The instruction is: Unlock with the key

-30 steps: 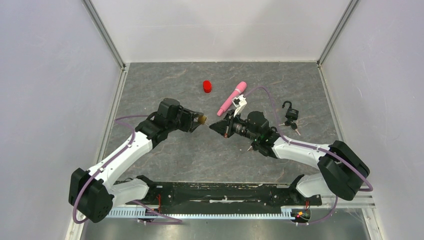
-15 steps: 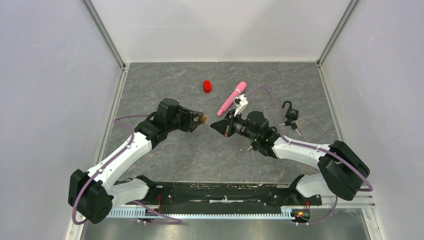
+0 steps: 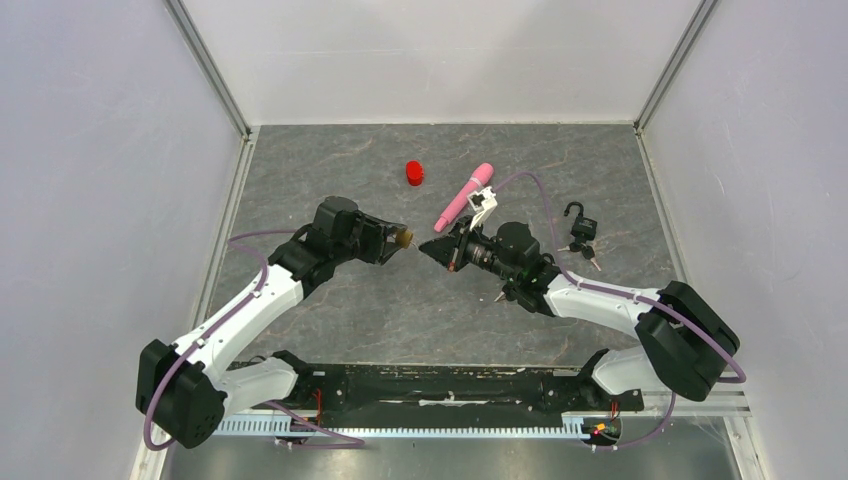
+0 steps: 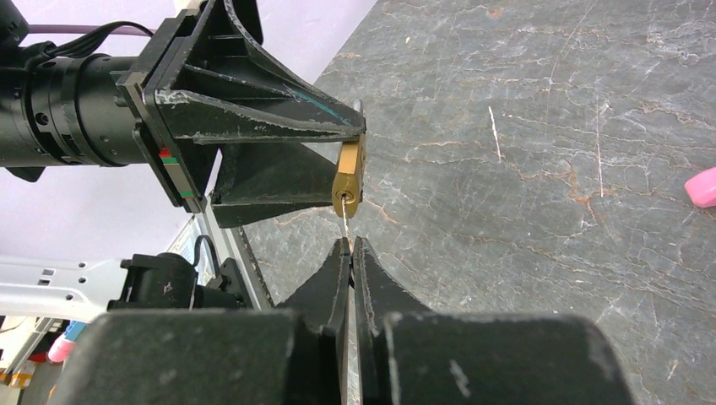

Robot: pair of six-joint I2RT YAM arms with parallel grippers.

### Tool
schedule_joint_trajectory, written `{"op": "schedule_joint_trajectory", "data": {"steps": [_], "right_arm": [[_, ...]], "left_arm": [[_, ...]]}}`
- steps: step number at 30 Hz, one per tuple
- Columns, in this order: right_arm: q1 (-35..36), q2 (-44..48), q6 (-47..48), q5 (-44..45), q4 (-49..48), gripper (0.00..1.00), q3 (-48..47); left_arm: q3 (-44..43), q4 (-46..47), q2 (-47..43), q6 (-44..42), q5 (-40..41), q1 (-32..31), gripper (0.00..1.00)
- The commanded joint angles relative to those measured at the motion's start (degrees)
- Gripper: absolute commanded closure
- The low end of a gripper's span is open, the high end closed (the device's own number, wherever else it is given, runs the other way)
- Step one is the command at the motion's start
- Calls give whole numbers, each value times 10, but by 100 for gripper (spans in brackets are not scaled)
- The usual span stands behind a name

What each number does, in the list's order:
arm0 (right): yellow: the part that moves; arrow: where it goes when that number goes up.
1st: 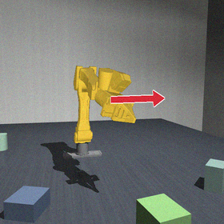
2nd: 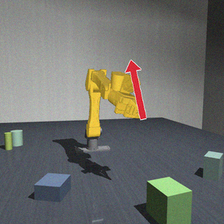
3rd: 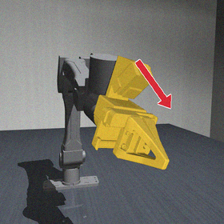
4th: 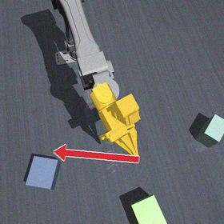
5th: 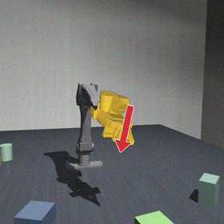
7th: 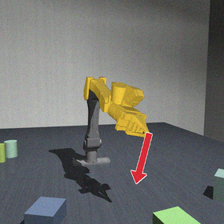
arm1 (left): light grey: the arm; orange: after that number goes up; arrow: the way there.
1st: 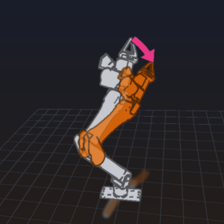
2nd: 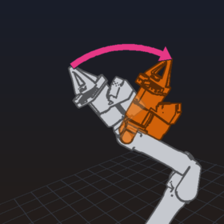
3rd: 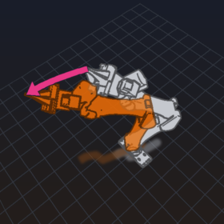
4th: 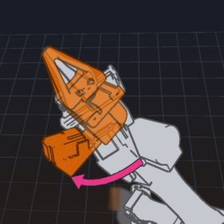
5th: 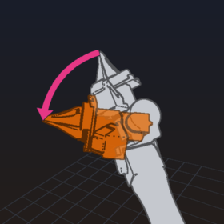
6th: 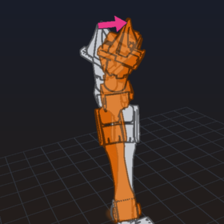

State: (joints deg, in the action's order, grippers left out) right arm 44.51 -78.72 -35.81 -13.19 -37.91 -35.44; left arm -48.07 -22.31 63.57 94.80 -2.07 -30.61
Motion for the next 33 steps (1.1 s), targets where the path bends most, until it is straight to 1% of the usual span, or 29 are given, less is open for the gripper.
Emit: {"op": "schedule_joint_trajectory", "data": {"steps": [1,18,33], "right_arm": [[2,12,-6,-4,-35,100,-9],[2,-6,-12,0,-19,100,-16],[3,-10,-23,1,-33,100,-13]], "left_arm": [[-17,26,-14,-3,-5,2,98],[-18,32,-18,-5,-6,-1,98],[-18,45,-12,-7,-7,-14,98]]}}
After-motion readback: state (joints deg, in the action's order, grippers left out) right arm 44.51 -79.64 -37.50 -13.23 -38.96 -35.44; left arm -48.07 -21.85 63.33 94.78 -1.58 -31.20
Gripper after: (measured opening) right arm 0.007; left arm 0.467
